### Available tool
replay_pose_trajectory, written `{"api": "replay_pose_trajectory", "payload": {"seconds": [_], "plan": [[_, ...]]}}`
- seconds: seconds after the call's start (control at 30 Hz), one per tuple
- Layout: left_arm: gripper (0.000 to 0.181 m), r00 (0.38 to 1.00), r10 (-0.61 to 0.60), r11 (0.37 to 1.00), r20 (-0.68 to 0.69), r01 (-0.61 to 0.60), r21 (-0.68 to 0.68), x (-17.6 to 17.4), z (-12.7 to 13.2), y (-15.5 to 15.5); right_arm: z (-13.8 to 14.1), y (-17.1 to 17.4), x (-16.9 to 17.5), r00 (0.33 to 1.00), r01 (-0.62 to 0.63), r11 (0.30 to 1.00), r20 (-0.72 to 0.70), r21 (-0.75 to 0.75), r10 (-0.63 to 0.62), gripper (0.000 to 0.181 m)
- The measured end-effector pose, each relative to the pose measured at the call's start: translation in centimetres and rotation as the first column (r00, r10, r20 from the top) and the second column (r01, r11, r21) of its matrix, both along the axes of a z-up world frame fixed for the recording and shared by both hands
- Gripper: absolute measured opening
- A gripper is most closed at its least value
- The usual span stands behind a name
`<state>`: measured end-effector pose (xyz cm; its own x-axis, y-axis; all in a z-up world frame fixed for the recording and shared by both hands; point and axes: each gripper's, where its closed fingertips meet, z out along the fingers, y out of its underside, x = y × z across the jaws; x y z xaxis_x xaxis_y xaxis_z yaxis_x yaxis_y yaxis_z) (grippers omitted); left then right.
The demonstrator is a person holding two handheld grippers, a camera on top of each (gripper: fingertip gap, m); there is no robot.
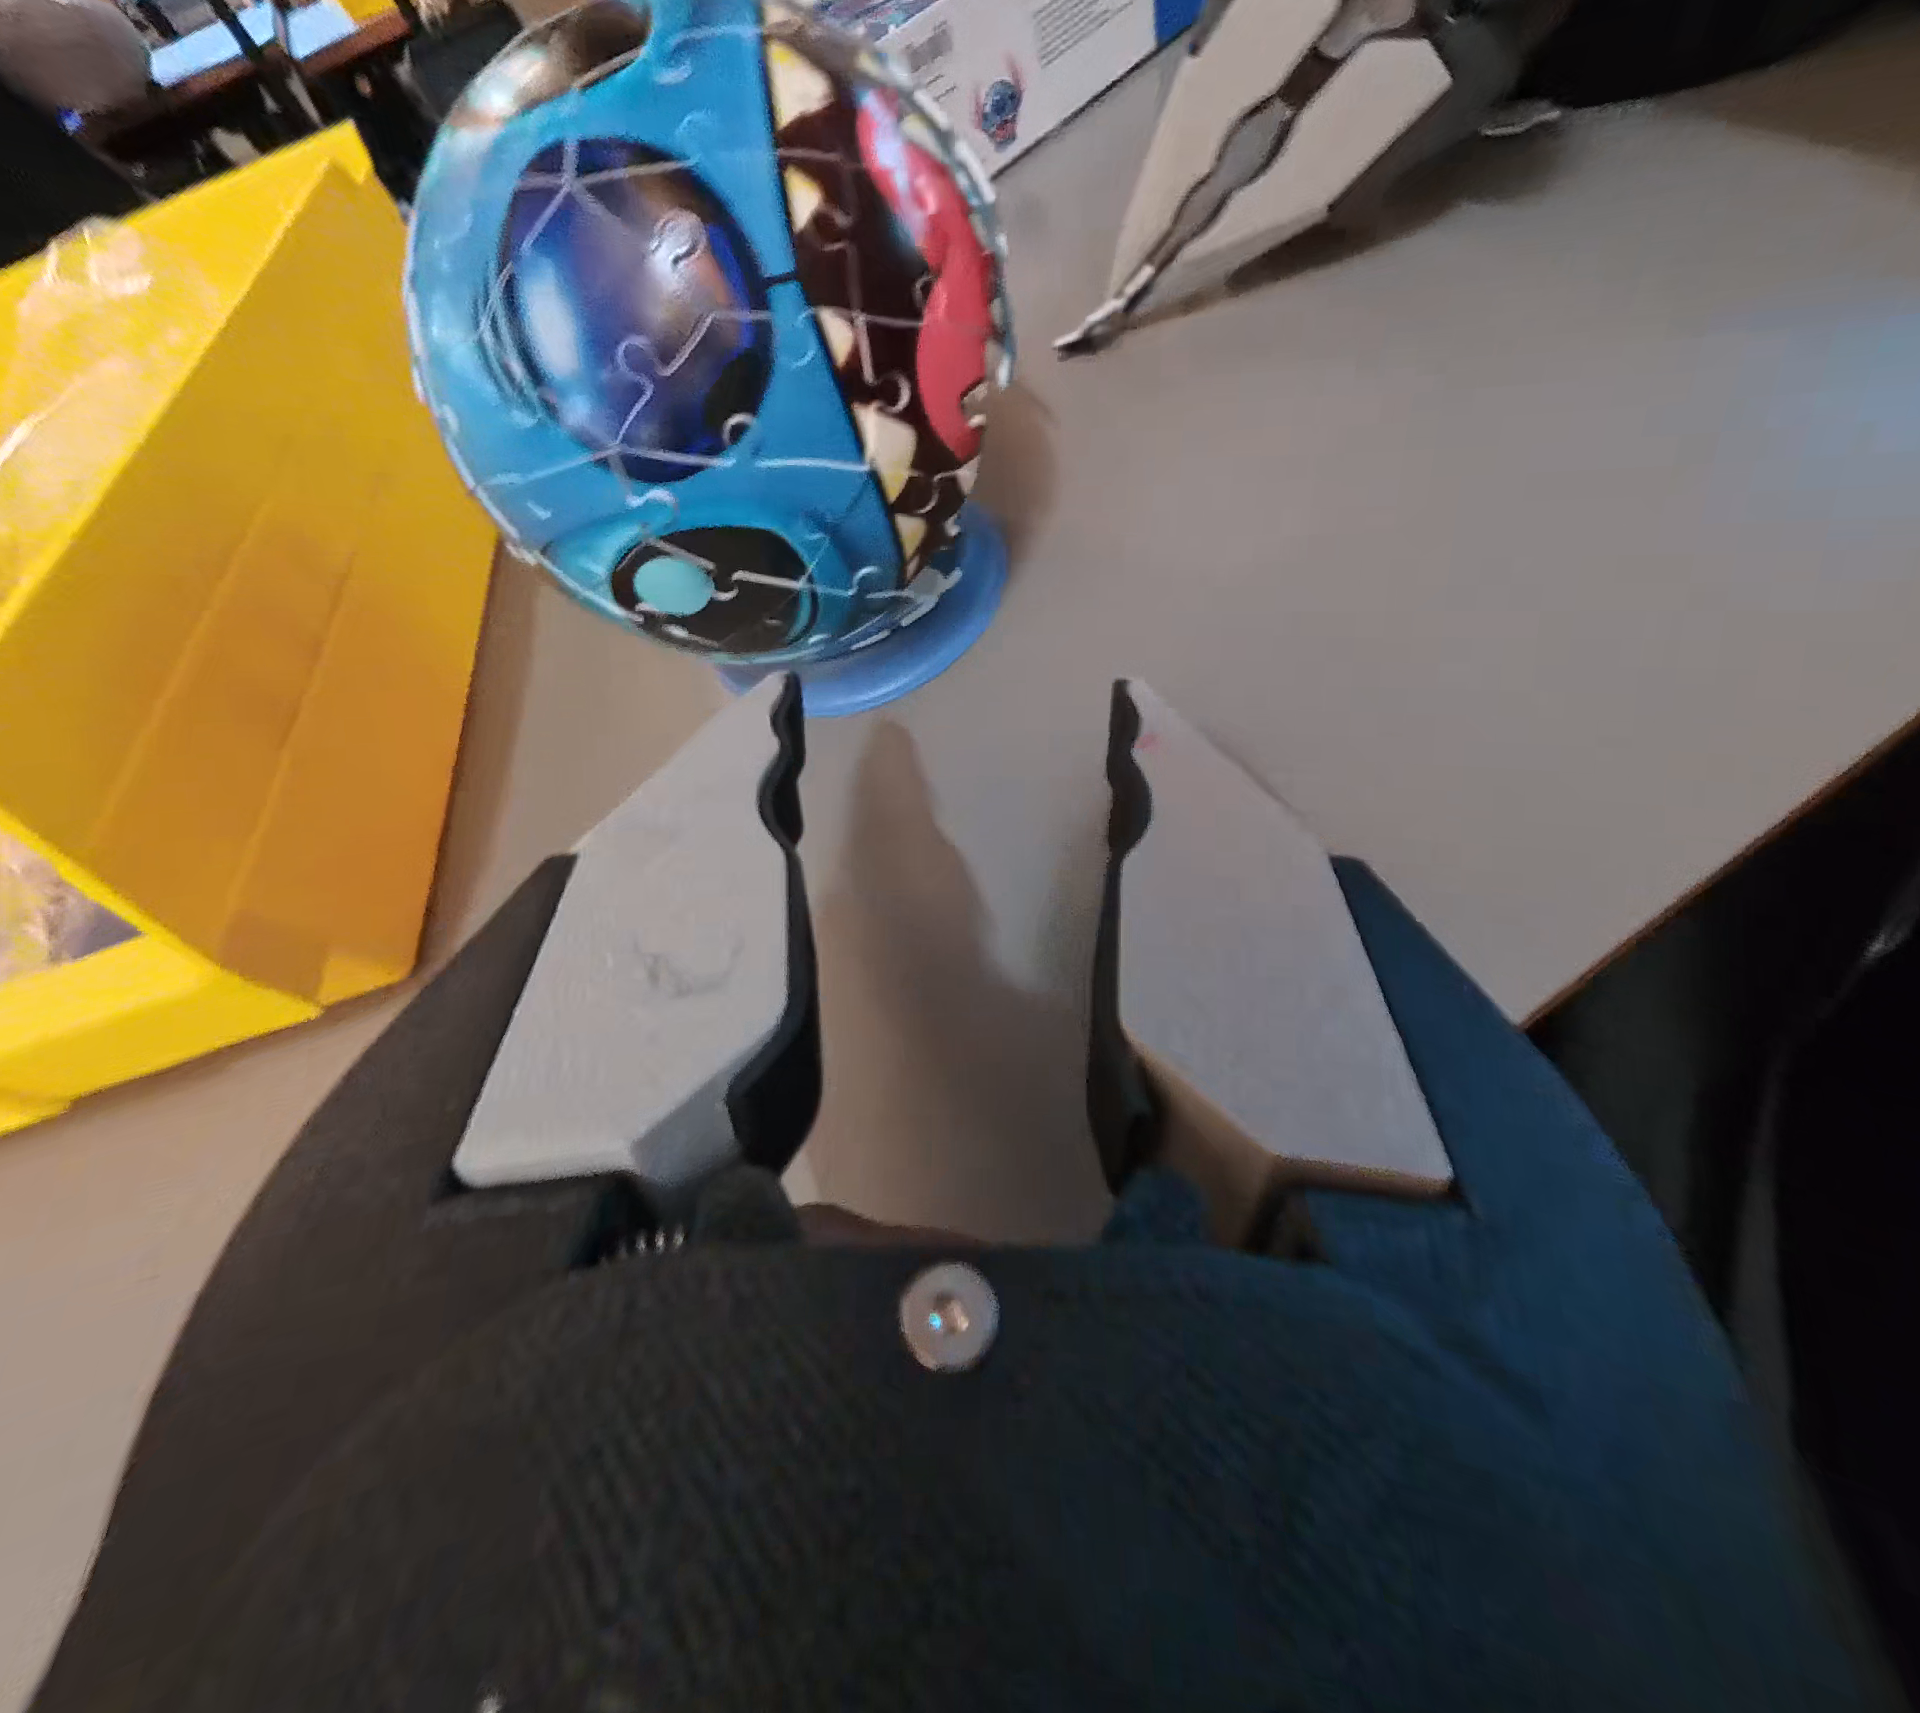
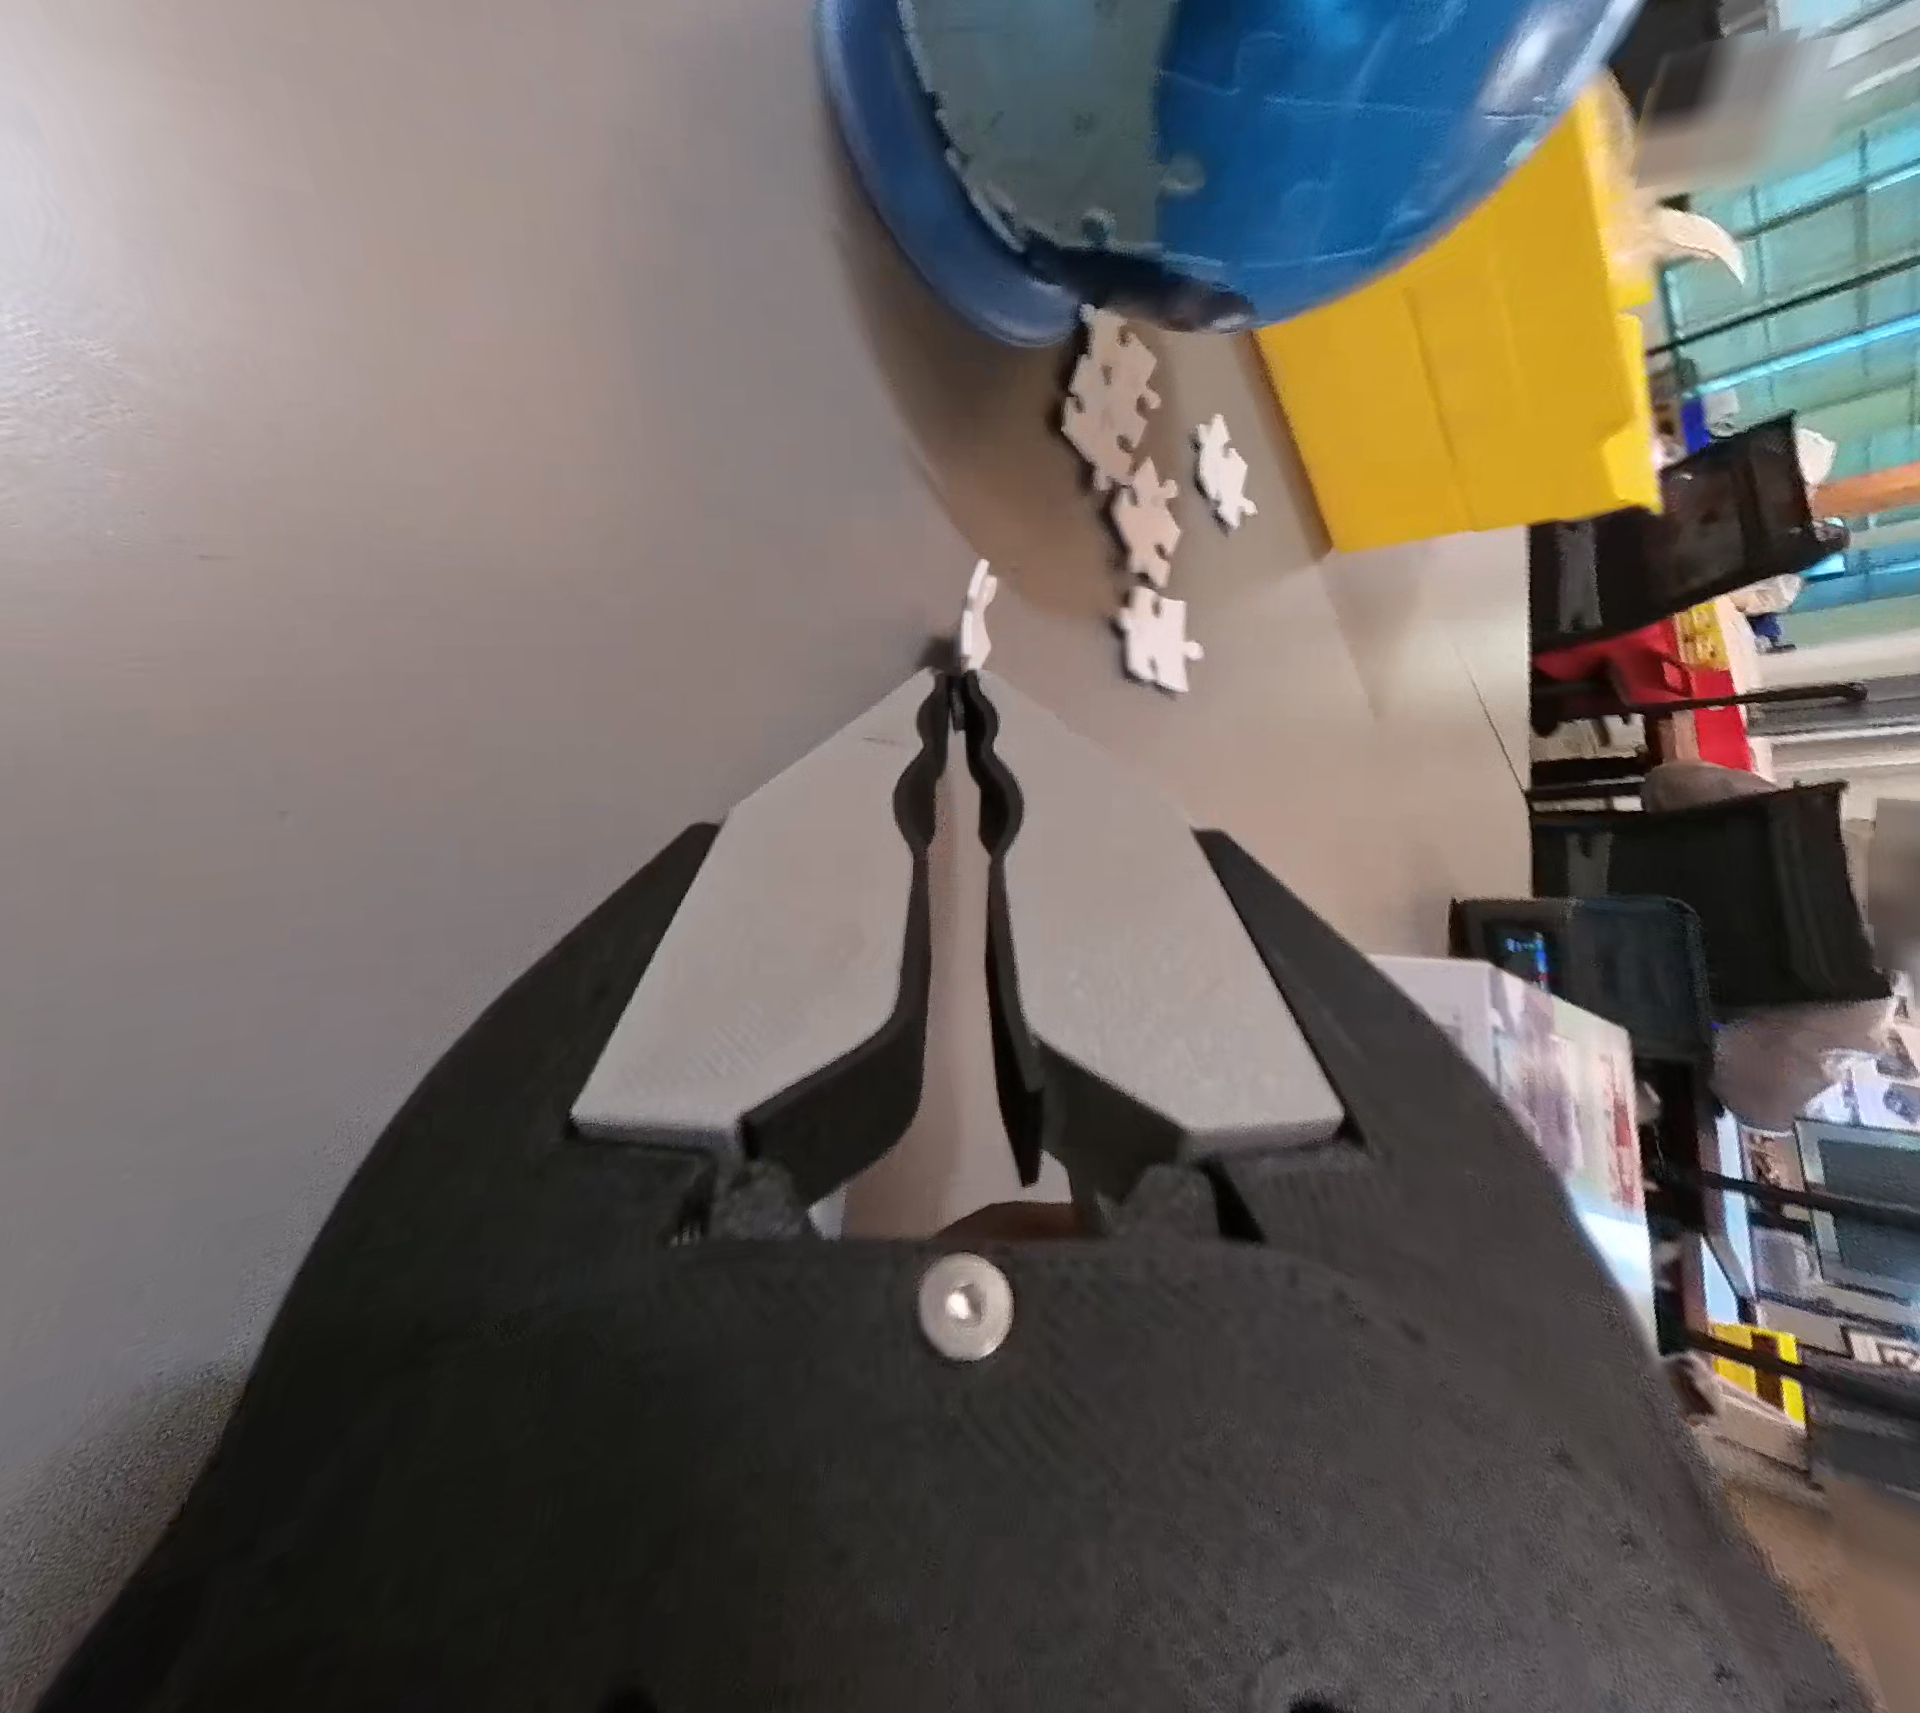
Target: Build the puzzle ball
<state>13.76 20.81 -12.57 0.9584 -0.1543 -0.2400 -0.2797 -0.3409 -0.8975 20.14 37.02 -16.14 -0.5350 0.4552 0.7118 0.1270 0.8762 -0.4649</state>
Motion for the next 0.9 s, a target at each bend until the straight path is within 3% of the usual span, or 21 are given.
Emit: {"api": "replay_pose_trajectory", "payload": {"seconds": [0.23,0.43,0.47,0.53,0.67,0.8,0.9], "plan": [[0.067,0.992,0.015,1.0,0.122,-0.017,0.014,-1.3,1.3,-0.7,-0.2,-0.7,1.0,0.997,-0.048,0.999,0.06,0.002,0.048,0.007],[0.071,0.986,0.018,0.998,0.163,-0.028,0.058,-3.1,5.3,-0.7,3.3,-1.9,1.7,0.99,-0.043,0.93,0.106,-0.365,0.087,0.026],[0.07,0.985,0.019,0.998,0.171,-0.03,0.063,-3.5,6.1,-0.5,4.0,-2.1,1.6,0.989,-0.027,0.897,0.117,-0.441,0.087,0.03],[0.078,0.974,-0.017,0.999,0.226,0.008,0.04,-3.4,7.1,0.4,5.1,-3.2,1.5,0.978,0.007,0.808,0.173,-0.589,0.118,0.056],[0.081,0.956,-0.053,0.998,0.289,0.046,0.032,-4.0,7.9,2.8,7.1,-5.4,0.3,0.957,0.093,0.596,0.237,-0.798,0.167,0.086],[0.085,0.943,-0.062,0.998,0.328,0.064,0.005,-4.4,6.8,4.3,9.0,-5.9,-1.6,0.948,0.159,0.375,0.247,-0.913,0.2,0.088],[0.087,0.945,-0.064,0.998,0.32,0.067,0.002,-4.6,6.2,5.0,9.6,-4.8,-3.5,0.951,0.208,0.253,0.256,-0.945,0.175,0.087]]}}
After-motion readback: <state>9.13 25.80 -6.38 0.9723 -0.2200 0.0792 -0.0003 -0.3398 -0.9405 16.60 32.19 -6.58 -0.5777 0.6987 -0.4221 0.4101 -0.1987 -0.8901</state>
